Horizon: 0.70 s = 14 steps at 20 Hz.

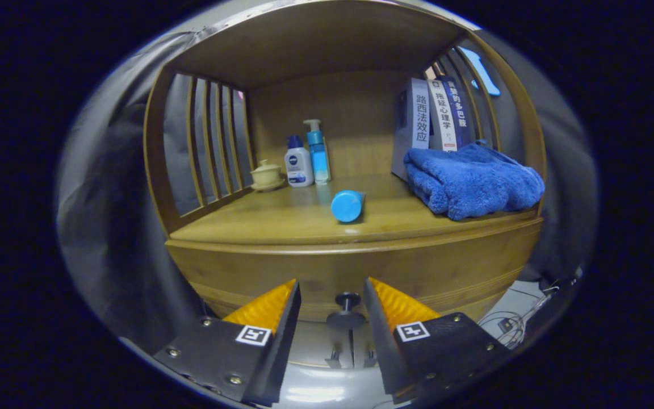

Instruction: Pull open the drawer, take out the items inside it, and place them on the countertop above the cabinet.

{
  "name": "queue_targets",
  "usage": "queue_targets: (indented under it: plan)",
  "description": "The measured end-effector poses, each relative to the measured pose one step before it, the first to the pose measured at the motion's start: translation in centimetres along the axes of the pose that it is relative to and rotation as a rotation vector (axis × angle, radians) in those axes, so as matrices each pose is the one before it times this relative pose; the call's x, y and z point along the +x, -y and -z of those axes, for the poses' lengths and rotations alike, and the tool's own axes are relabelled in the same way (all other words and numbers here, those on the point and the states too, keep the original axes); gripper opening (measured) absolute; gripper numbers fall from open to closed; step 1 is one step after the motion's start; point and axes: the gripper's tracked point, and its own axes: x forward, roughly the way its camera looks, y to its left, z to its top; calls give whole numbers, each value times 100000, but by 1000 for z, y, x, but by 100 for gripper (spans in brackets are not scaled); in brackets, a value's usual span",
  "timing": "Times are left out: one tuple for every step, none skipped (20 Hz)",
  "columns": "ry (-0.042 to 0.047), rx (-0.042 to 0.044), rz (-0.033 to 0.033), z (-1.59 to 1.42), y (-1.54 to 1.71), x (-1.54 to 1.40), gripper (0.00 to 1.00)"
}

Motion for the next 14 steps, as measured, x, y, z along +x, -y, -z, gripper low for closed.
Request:
queue_targets:
  plan:
    - [-1680, -736, -707, 444, 323, -1010, 66]
    - [-1303, -1093, -1112, 371, 139, -1119, 66]
    - [-1090, -1131, -1914, 507, -49, -1235, 66]
    - [-1454, -1539, -2128, 498, -79, -1179, 66]
    - [-1921, -1695, -1661, 873, 616, -2948, 66]
    - [-2681, -2088, -649, 641, 316, -1050, 66]
    - [-2714, -2100, -1444, 739, 151, -993, 66]
    - [-1530, -1893, -1777, 493, -23, -981, 66]
    - [-983, -2463, -1021, 327, 256, -843, 66]
    - [-745, -2540, -170, 220, 517, -743, 66]
    - [-492, -2233, -442, 356, 373, -666, 66]
    - [-348, -1694, -181, 179, 529, -555, 66]
    - [-148, -605, 234, 278, 735, -605, 66]
    - [17, 223, 383, 144, 796, -473, 66]
